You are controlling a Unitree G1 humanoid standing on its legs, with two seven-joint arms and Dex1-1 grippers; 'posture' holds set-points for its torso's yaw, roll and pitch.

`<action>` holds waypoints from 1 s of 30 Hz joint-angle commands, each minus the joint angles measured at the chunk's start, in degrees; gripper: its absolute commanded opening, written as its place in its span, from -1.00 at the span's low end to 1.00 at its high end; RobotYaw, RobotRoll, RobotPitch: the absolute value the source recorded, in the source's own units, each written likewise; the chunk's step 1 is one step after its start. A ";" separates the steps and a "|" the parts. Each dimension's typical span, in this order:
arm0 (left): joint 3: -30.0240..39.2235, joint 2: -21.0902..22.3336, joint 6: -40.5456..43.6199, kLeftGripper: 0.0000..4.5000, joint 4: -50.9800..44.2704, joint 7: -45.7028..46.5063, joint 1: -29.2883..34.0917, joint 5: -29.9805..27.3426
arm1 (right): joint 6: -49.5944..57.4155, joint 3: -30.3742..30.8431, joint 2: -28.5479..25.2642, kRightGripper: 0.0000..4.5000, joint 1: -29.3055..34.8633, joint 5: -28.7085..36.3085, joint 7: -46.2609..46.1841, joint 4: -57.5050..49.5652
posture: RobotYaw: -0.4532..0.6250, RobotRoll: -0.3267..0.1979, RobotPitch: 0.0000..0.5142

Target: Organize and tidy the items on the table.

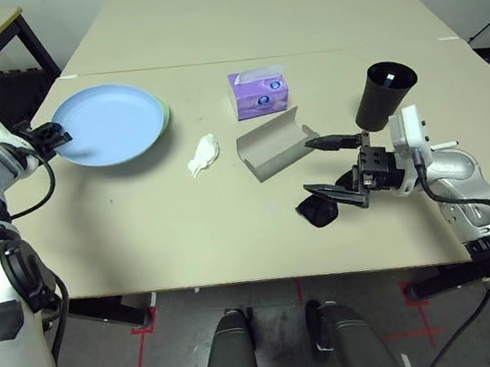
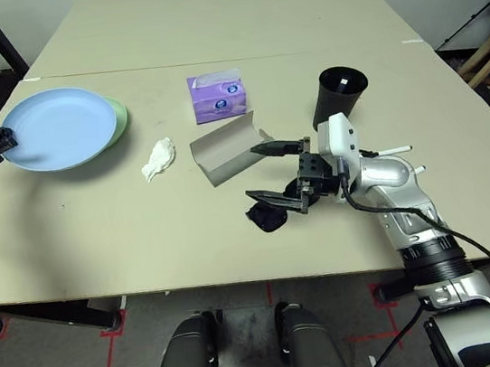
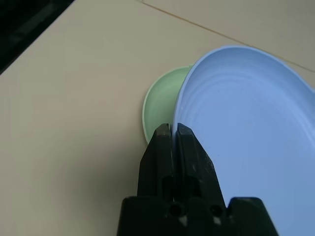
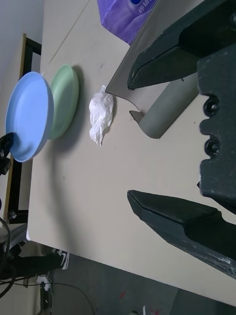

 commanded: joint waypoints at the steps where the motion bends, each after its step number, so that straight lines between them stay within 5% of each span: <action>1: 1.10 -1.30 -2.38 -0.99 1.38 2.43 -1.98 0.26 | 0.86 0.24 -0.45 1.00 0.97 0.30 -0.53 -1.95 | 0.10 0.25 -0.42; 15: 1.92 -6.92 -7.13 -0.99 2.43 8.20 -4.26 0.85 | -0.30 0.26 -0.22 1.00 1.39 0.06 -0.20 -0.79 | 0.11 0.25 -0.42; 30: 2.40 -8.01 -8.32 -0.99 3.03 10.40 -4.27 0.83 | -1.04 0.28 -0.35 1.00 1.82 0.07 0.07 -0.34 | 0.10 0.25 -0.42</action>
